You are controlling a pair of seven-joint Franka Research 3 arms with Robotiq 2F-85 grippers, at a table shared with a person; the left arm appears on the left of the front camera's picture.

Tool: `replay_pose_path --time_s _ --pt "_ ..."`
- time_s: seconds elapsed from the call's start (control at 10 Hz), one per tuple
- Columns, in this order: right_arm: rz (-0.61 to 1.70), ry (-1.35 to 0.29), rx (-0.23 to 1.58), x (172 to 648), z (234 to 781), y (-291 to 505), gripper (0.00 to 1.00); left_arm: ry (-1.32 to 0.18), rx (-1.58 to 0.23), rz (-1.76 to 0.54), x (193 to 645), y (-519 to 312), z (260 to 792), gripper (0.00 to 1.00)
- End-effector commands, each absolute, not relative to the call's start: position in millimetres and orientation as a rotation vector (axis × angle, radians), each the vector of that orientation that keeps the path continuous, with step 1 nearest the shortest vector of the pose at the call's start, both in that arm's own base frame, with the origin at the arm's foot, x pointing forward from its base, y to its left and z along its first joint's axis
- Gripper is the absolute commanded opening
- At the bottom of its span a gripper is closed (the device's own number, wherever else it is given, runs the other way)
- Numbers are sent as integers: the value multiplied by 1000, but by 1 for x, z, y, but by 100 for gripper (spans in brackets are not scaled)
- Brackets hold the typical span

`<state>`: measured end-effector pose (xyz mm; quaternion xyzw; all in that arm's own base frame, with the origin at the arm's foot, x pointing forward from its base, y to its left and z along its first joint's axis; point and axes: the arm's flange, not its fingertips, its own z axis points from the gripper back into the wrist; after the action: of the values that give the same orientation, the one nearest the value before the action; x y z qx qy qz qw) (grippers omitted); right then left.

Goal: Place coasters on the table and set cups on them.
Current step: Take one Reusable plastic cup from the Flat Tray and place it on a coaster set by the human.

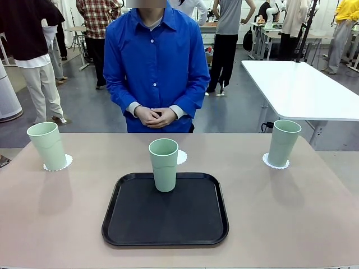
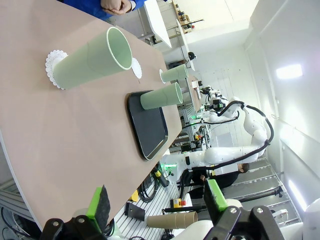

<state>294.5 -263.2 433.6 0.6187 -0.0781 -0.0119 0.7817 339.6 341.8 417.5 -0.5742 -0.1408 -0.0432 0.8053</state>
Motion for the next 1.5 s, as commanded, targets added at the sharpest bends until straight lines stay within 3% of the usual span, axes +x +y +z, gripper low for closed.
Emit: replay_pose_path --time_s 0.0,0.6,0.9,1.1,1.4 --pt "-28 -169 1339 294 434 -263 100 -302 -1232 -100 337 342 419 100" --pt "-26 -169 1336 294 434 -263 100 -302 -1232 -100 337 342 419 100" --pt "323 -253 975 338 528 -205 100 -302 -1232 -100 337 342 419 100" --pt "538 -314 709 348 591 -115 100 -302 -1232 -100 337 342 419 100" --pt "907 -211 409 357 563 50 100 -302 -1232 -100 337 342 419 100"
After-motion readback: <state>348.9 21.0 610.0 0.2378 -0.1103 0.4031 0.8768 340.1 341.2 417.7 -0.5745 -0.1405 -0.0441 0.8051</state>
